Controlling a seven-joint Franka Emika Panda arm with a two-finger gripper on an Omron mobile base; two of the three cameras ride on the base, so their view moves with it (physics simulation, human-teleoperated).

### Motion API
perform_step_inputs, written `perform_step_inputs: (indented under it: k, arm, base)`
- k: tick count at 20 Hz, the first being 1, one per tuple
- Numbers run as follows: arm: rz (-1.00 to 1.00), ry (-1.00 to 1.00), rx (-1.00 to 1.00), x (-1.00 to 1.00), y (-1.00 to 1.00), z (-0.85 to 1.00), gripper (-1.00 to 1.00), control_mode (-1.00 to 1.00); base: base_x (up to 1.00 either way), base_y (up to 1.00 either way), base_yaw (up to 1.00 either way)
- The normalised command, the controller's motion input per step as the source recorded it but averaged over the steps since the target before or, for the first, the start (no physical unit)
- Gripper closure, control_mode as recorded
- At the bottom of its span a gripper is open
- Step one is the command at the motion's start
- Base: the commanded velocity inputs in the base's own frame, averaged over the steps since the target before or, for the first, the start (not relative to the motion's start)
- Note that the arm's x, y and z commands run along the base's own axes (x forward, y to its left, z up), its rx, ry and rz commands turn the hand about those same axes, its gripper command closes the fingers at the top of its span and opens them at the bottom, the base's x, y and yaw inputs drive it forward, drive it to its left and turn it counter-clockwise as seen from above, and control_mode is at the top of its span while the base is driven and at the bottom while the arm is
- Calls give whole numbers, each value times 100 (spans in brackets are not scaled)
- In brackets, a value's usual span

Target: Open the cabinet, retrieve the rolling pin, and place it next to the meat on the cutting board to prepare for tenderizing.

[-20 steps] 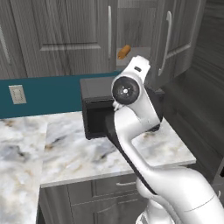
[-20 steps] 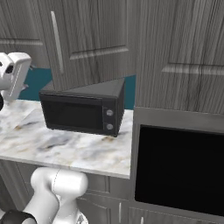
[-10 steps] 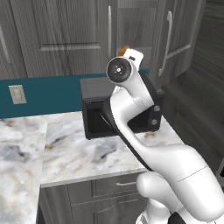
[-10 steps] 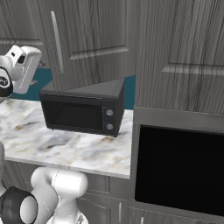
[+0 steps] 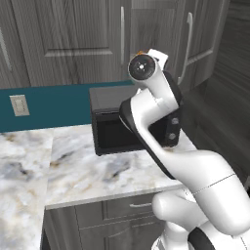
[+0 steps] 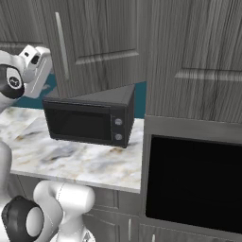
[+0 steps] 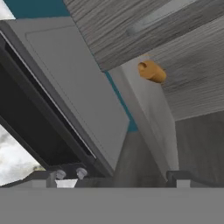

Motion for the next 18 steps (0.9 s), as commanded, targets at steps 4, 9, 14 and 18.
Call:
perform_step_inputs:
  k: [4,9,14,18]
  arm:
    - [0,0,0,0,-50,-11,-100,-100]
    - [-1,0,0,-10,-62,-3,-100,-100]
    - [-9,0,0,-56,-69,0,-100,-100]
    - [-15,-1,0,-78,-73,0,-100,-100]
  base:
    - [0,0,0]
    - [0,0,0]
    - [0,0,0]
    - [0,0,0]
